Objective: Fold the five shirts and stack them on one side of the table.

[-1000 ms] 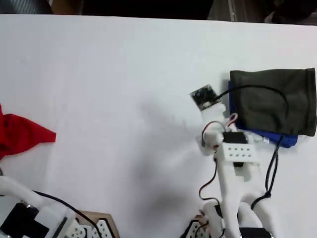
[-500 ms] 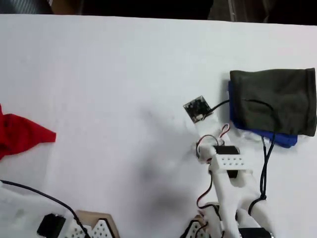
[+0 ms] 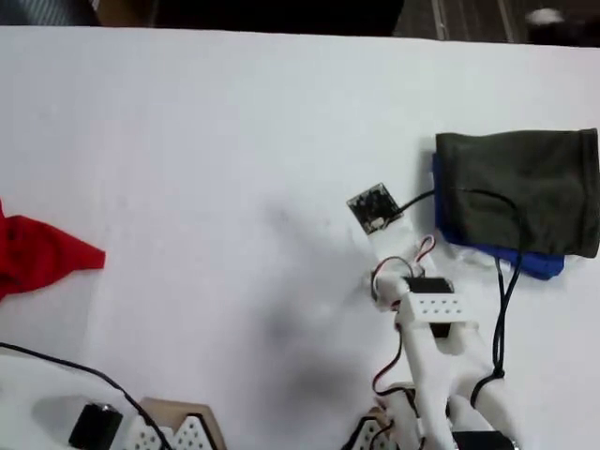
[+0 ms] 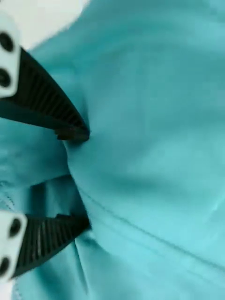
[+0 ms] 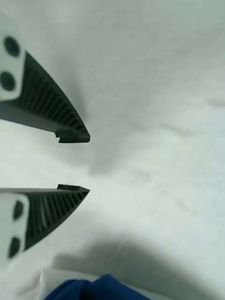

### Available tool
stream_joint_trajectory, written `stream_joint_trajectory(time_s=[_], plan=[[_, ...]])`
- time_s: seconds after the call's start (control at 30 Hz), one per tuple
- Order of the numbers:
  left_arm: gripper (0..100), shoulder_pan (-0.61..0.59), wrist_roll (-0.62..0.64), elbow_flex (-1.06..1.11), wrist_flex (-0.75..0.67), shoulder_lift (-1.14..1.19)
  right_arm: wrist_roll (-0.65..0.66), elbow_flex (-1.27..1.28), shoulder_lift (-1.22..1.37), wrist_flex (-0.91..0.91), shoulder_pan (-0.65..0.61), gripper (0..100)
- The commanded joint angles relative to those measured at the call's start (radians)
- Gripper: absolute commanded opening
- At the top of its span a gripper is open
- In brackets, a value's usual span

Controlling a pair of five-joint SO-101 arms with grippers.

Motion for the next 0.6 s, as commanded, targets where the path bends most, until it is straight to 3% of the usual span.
stream_joint_trajectory(time_s=[0.0,0.07,0.13,0.27,0.47,0.57], plan=[[17,0.008,-0.011,-0.197,0.12,0.055,-0.002,-0.003,-0.038,-0.015,-0.004,15.2],[1,0.018,-0.002,-0.302,0.19,0.066,-0.002,-0.003,-0.038,-0.016,-0.004,15.2],[5,0.043,-0.003,-0.409,0.278,0.066,-0.002,-0.003,-0.038,-0.019,-0.004,15.2],[2,0.127,0.018,-0.679,0.422,0.063,-0.002,0.008,-0.038,-0.053,-0.004,15.2],[2,0.273,0.18,-0.493,0.419,-0.17,-0.002,0.008,-0.038,-0.058,-0.004,15.2],[3,0.351,0.193,-0.326,0.405,-0.29,-0.002,0.009,-0.038,-0.058,-0.004,15.2]])
